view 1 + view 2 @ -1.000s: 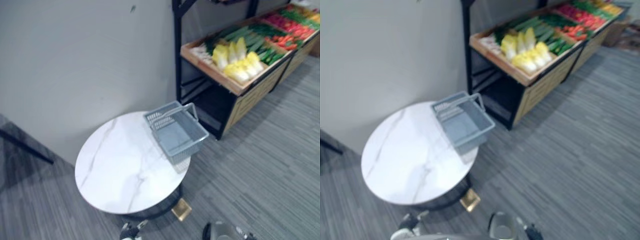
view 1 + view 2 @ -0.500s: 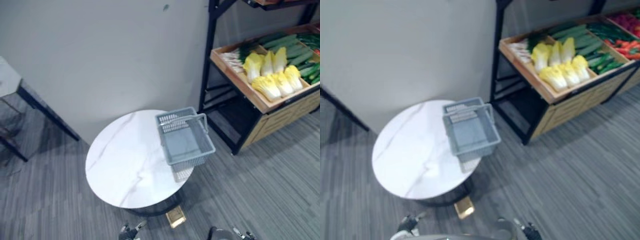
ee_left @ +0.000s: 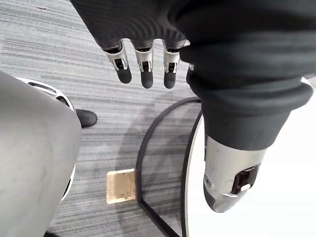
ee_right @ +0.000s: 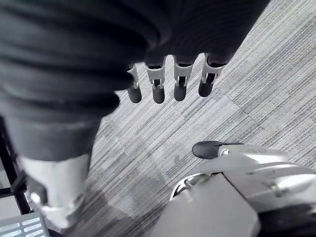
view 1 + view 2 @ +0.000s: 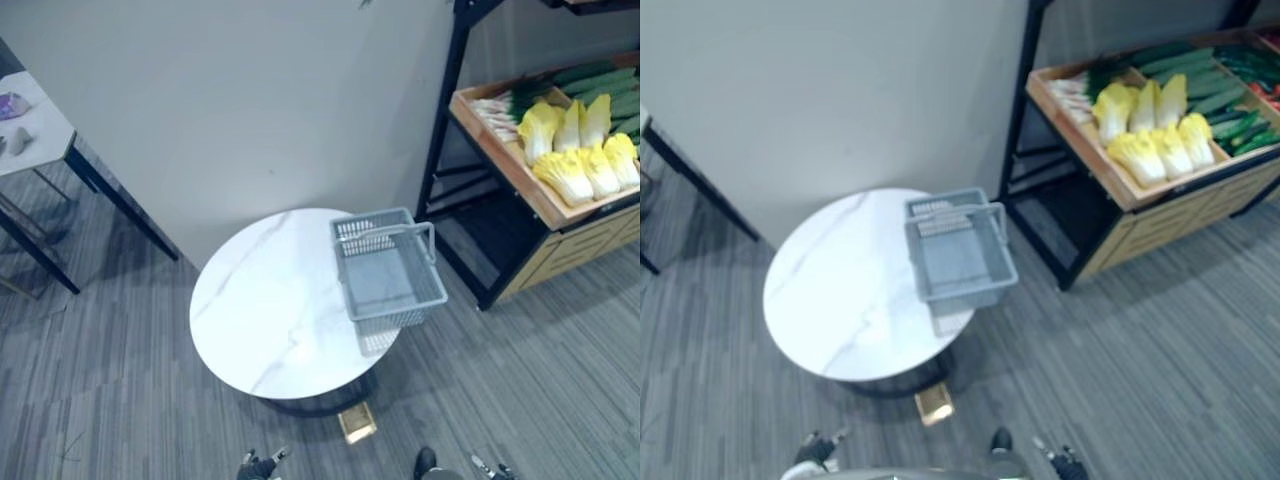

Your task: Pick vegetable in the basket

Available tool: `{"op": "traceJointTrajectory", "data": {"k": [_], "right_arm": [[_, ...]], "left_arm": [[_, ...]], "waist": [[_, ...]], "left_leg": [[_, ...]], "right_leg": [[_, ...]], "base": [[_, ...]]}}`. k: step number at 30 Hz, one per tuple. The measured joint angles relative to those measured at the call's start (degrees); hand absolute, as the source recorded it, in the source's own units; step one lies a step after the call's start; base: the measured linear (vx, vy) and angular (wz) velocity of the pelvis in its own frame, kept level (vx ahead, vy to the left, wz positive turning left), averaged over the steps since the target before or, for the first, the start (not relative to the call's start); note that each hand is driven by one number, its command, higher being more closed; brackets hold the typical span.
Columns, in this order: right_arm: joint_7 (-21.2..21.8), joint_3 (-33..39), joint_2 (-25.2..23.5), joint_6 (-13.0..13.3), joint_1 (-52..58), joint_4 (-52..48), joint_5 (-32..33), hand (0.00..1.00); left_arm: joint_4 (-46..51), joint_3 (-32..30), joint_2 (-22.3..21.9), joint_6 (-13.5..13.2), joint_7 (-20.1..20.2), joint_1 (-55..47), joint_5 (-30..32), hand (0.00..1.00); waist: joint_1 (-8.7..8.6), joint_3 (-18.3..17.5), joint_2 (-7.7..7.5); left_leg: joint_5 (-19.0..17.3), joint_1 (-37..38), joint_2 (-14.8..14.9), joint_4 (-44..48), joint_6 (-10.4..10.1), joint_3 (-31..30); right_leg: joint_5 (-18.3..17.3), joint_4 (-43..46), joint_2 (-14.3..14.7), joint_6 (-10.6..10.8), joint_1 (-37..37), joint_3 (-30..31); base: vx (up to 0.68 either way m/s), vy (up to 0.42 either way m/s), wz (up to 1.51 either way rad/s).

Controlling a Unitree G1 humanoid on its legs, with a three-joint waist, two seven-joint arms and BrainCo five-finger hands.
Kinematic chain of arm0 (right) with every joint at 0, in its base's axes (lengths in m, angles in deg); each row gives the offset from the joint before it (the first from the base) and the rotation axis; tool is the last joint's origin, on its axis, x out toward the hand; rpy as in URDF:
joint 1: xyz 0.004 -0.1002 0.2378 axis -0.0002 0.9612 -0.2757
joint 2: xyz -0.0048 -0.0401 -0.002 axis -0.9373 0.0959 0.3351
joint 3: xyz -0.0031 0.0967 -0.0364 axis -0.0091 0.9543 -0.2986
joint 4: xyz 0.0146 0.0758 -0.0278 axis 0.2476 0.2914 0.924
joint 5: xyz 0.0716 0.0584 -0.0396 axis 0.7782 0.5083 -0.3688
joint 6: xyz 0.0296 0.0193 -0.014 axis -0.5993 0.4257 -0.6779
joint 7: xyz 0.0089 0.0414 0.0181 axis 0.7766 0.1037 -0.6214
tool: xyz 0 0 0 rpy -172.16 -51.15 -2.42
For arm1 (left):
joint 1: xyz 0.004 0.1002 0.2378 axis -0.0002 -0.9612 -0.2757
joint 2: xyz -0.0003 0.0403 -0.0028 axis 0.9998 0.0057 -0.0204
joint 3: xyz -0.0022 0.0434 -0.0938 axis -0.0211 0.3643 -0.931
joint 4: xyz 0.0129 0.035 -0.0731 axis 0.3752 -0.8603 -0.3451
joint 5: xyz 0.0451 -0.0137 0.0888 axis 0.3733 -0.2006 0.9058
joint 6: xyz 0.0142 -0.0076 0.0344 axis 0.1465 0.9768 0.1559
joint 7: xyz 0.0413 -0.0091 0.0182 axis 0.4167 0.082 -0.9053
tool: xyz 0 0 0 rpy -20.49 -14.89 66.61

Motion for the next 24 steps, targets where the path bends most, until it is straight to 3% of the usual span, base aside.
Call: {"op": "traceJointTrajectory", "data": {"k": [3, 8, 13, 17, 21, 24], "right_arm": [[-0.2, 0.3, 0.2, 0.0, 0.3, -0.1, -2.5, 0.0], [-0.5, 2.3, 0.3, -0.1, -1.0, -0.4, -5.3, 0.0], [-0.6, 4.2, 9.7, -0.3, -1.9, -9.4, -15.4, 0.0], [-0.4, -1.6, 21.6, 0.1, -4.8, -29.1, -19.3, 0.0], [-0.5, -7.4, 24.3, 0.8, -14.9, -34.9, -20.4, 0.0], [-0.6, -16.7, 24.8, 1.0, -23.4, -37.4, -22.6, 0.0]], "left_arm": [[-0.1, 0.7, -0.1, 0.1, 0.0, 0.0, 2.6, 0.0], [0.1, 1.0, 1.6, 0.0, -0.1, -0.5, 4.1, 0.0], [0.0, 1.2, 3.0, 0.1, 0.0, -3.0, 7.2, 0.0], [0.2, 2.5, 3.0, 0.1, 0.4, -5.3, 7.3, 0.0], [2.1, 4.1, 3.9, 0.1, 1.3, -6.3, 7.3, 0.0], [3.0, 4.6, 4.6, 0.1, 1.3, -6.2, 7.2, 0.0]], "waist": [[0.05, -0.6, 1.02], [0.28, -1.4, -0.71], [0.26, -1.8, -0.48], [0.2, -2.5, -0.19], [0.37, -2.9, -0.75], [1.1, -3.2, -1.59]], "left_leg": [[-4.9, 0.0, 0.1, -0.1, -0.1, -0.1], [-6.7, -0.1, -2.2, 0.2, 0.4, 0.1], [-7.6, 0.0, -2.9, 0.1, 0.5, 1.5], [-7.3, -0.4, -2.7, -0.1, 0.6, 1.4], [-7.1, -0.3, -2.5, -0.1, 0.7, 1.0], [-7.1, -1.1, -2.7, -0.2, 0.7, -0.1]], "right_leg": [[1.2, -0.6, 0.1, 0.9, 0.1, -0.4], [2.2, -0.9, -2.4, 2.1, 0.1, 0.1], [2.0, -0.9, -3.0, 2.4, -1.0, 1.6], [2.4, -0.6, -2.5, 2.3, -1.9, 2.1], [2.5, -0.6, -2.2, 2.2, -1.9, 1.8], [2.6, -0.6, -2.4, 2.2, -2.0, 1.2]], "base": [[-0.04, 0.123, 0.07], [-0.06, 0.105, -0.03], [0.01, 0.043, -0.13], [0.05, 0.018, -0.04], [0.04, 0.004, 0.02], [0.0, 0.011, 0.12]]}}
